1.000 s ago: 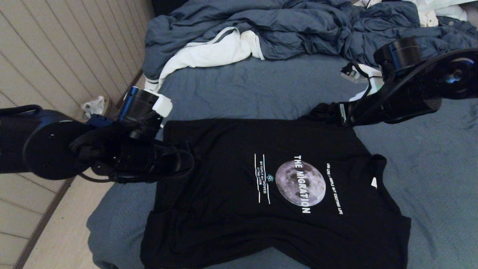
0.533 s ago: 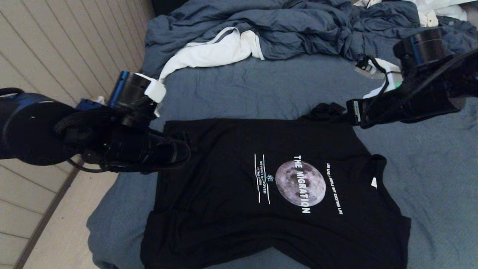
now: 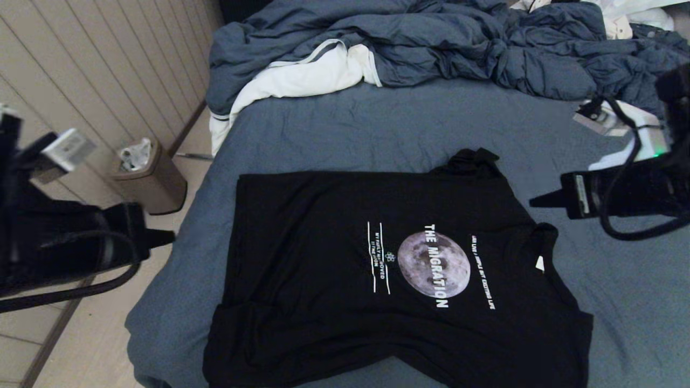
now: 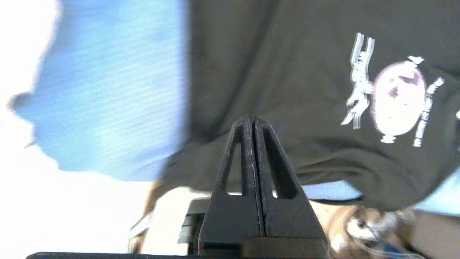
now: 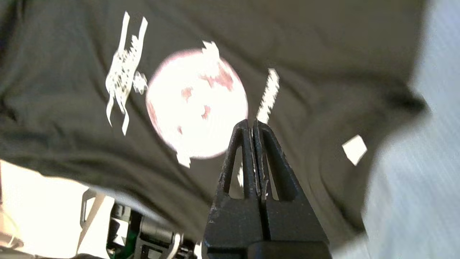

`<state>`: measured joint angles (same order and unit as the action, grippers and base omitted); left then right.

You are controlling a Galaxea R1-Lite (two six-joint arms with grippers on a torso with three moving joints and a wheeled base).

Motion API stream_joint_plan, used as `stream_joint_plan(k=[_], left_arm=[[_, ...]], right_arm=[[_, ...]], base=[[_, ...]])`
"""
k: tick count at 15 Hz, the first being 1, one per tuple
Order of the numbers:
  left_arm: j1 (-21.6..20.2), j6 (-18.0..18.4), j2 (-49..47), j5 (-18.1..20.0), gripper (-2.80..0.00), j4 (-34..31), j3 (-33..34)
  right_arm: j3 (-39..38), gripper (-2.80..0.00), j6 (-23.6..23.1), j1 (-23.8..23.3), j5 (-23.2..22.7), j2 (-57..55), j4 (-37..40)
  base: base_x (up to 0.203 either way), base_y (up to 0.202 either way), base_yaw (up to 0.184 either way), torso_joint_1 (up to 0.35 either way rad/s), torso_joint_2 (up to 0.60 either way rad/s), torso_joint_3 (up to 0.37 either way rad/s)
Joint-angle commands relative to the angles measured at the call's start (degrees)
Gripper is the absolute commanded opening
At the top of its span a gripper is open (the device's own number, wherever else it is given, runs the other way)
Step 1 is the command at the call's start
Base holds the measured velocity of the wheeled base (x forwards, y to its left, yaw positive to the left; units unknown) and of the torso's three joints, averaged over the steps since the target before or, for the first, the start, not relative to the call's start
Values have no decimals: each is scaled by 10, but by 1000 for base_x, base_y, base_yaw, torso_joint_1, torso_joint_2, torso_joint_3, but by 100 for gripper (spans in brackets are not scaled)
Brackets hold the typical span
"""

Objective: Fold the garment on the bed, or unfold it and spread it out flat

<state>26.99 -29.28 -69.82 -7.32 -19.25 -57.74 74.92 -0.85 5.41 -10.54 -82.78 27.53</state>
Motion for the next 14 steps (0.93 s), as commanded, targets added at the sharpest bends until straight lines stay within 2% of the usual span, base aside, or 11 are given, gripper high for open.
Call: stream_joint_plan(k=[1,3,5,7,8,9,11,13,14], left_arm=[[-45,8,121,-5,-280,-32,32],[-87,22,186,-7,-280,-55,70],[-94,29,258,-5,-280,-74,92],[-98,33,333,-11,-280,-127,104],[-100,35,368,-37,-280,-162,113],[-102,37,401,-93,-280,-182,136],[-111,54,465,-172,-280,-192,190],[-156,72,510,-197,-280,-189,250],[-195,79,525,-197,-280,-185,269]], right_arm=[[-59,-280,-2,-24,-1,116,2],[-97,-280,-8,-40,-1,184,15],[-121,-280,-11,-44,-2,245,59],[-161,-280,-11,-43,-2,323,89],[-192,-280,-12,-42,-2,371,98],[-223,-280,-12,-41,-2,420,106],[-277,-280,-15,-33,0,517,133],[-339,-280,-19,-17,7,605,159],[-380,-280,-18,-13,20,640,165]], base=[[0,0,0,0,0,0],[0,0,0,0,0,0],[0,0,0,0,0,0],[0,0,0,0,0,0],[0,0,0,0,0,0],[0,0,0,0,0,0],[0,0,0,0,0,0],[0,0,0,0,0,0],[0,0,0,0,0,0]])
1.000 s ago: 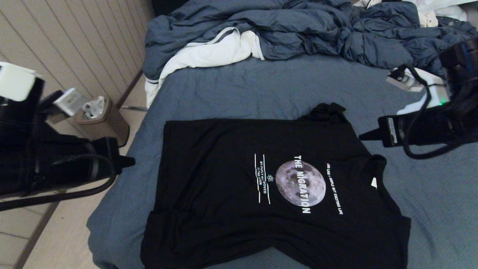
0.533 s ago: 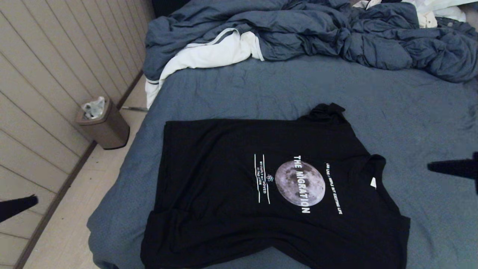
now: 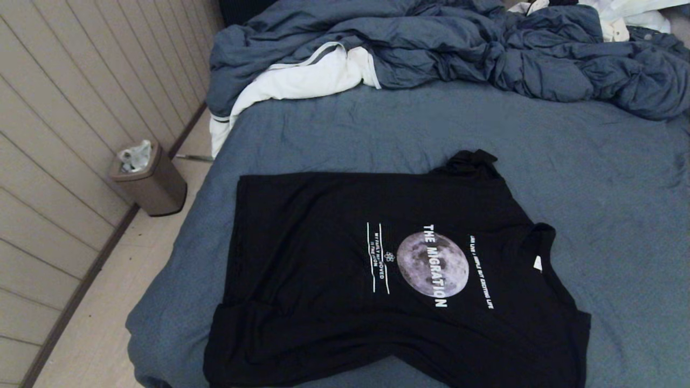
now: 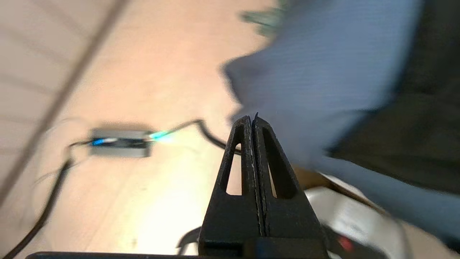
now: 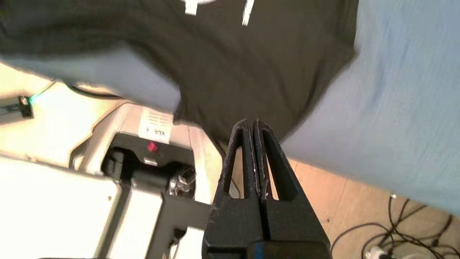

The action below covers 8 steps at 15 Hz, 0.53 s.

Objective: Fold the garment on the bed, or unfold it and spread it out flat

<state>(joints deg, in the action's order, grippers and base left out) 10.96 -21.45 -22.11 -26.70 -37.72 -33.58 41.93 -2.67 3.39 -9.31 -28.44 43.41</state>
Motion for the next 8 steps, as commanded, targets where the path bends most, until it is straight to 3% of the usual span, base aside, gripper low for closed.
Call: stream_joint_plan(k=[1,3,5,7,8], left_arm=[[-80,11,68,8,-280,8,44],[-114,31,112,64,-280,44,101],[-115,52,155,84,-280,97,151],[-114,135,214,95,-280,166,209],[-114,159,221,103,-280,222,235]], right_arm=[[-94,-280,7,11,36,114,10],[-174,-280,35,15,89,120,-55],[-266,-280,61,20,126,122,-204],[-355,-280,68,15,181,126,-348],[-377,-280,64,-3,194,140,-401]], base=[[0,0,0,0,0,0],[0,0,0,0,0,0],[0,0,0,0,0,0],[0,0,0,0,0,0],[0,0,0,0,0,0]])
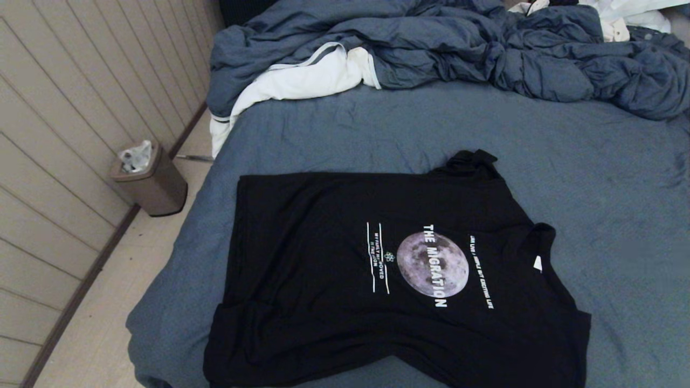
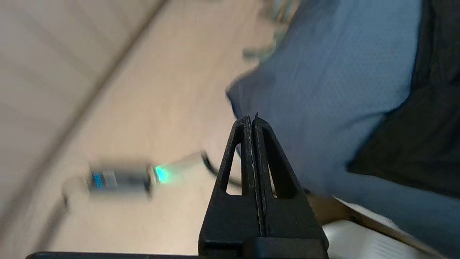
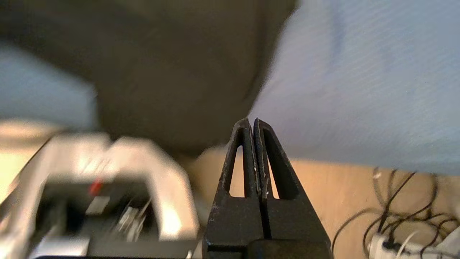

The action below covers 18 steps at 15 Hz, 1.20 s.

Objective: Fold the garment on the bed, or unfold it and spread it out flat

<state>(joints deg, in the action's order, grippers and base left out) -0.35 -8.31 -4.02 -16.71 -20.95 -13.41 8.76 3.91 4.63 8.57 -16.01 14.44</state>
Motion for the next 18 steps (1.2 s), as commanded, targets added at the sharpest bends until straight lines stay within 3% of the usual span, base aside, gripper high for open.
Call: stream_joint_plan(k=[1,4,5,7,8,12,18], left_arm=[[-1,43,40,34,-280,92,58],[-1,89,39,185,-280,146,111],[0,87,39,186,-280,155,115],[1,42,39,160,-280,162,115],[1,37,39,157,-280,166,116],[1,68,38,164,-280,167,117],[4,31,39,157,-280,169,117]], right_arm=[[-49,-280,-10,-26,10,46,-122],[-57,-280,-74,-38,-37,156,-128],[-69,-280,-90,-40,-54,160,-145],[-73,-280,-40,-41,-65,159,-149],[-86,-280,-31,-41,-84,159,-151],[-86,-280,-33,-41,-87,157,-151],[-86,-280,-32,-41,-87,158,-150]], base=[[0,0,0,0,0,0],[0,0,0,0,0,0],[0,0,0,0,0,0],[0,0,0,0,0,0],[0,0,0,0,0,0],[0,0,0,0,0,0],[0,0,0,0,0,0]])
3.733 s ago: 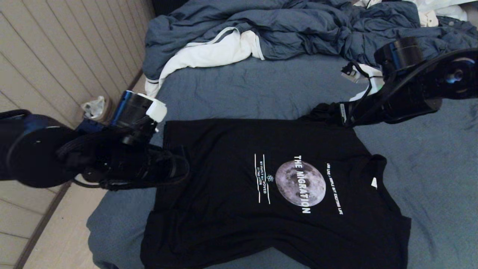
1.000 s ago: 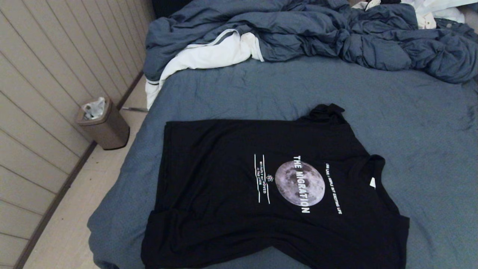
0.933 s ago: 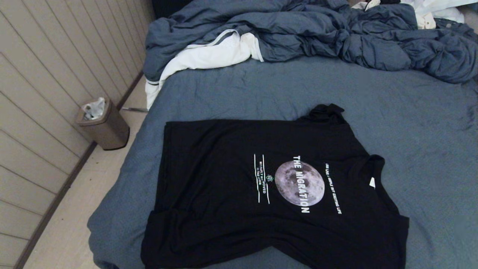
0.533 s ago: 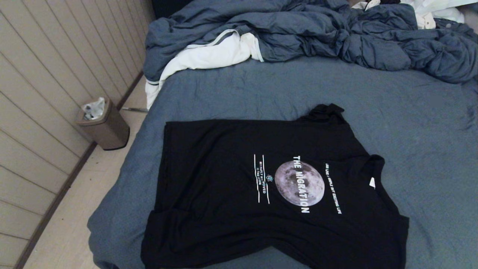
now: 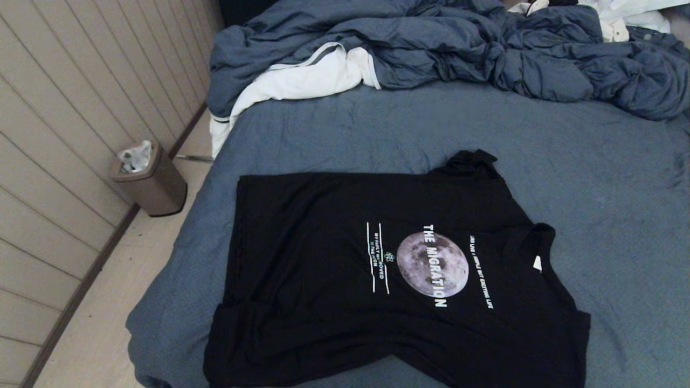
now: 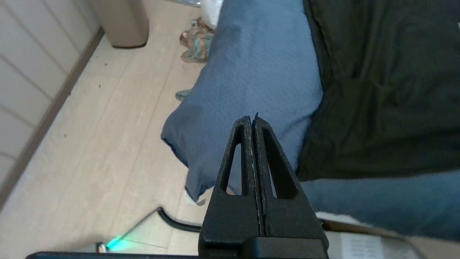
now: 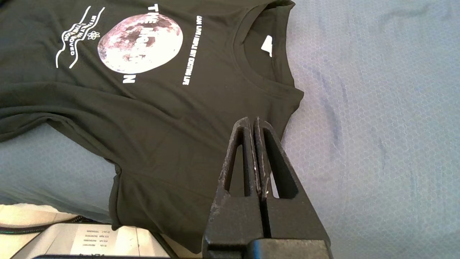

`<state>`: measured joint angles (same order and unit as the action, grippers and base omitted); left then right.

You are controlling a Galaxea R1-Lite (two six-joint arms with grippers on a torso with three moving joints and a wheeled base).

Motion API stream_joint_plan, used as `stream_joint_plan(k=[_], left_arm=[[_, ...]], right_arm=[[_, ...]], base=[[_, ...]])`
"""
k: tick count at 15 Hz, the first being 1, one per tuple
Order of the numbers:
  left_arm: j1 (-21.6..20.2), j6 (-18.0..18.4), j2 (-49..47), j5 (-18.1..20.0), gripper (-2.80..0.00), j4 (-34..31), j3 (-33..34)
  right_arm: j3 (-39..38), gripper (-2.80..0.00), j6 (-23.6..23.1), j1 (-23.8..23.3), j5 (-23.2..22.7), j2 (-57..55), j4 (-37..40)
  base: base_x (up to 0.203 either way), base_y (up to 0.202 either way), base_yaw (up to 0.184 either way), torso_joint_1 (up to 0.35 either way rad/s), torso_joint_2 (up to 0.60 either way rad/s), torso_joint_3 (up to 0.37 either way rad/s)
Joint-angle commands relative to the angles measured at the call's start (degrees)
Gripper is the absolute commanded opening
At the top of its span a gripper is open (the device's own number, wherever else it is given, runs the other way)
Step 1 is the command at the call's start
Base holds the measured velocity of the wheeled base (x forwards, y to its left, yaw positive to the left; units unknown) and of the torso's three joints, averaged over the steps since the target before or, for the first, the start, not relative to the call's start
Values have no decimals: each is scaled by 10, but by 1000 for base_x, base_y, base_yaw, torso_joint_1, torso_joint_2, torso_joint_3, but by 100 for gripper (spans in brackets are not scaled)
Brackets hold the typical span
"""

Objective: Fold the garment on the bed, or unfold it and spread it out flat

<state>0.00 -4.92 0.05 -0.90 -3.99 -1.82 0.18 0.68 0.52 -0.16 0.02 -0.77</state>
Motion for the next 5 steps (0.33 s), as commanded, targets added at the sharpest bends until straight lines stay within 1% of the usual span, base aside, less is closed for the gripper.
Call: stream_joint_plan(k=[1,5], left_arm=[[0,-4,-1,-1,-280,0,1],[0,-7,-1,-2,-280,0,1]], right_arm=[[0,-280,0,0,1,-3,2],[-1,-280,1,0,0,-2,1]], base=[[0,0,0,0,0,0],[0,0,0,0,0,0]])
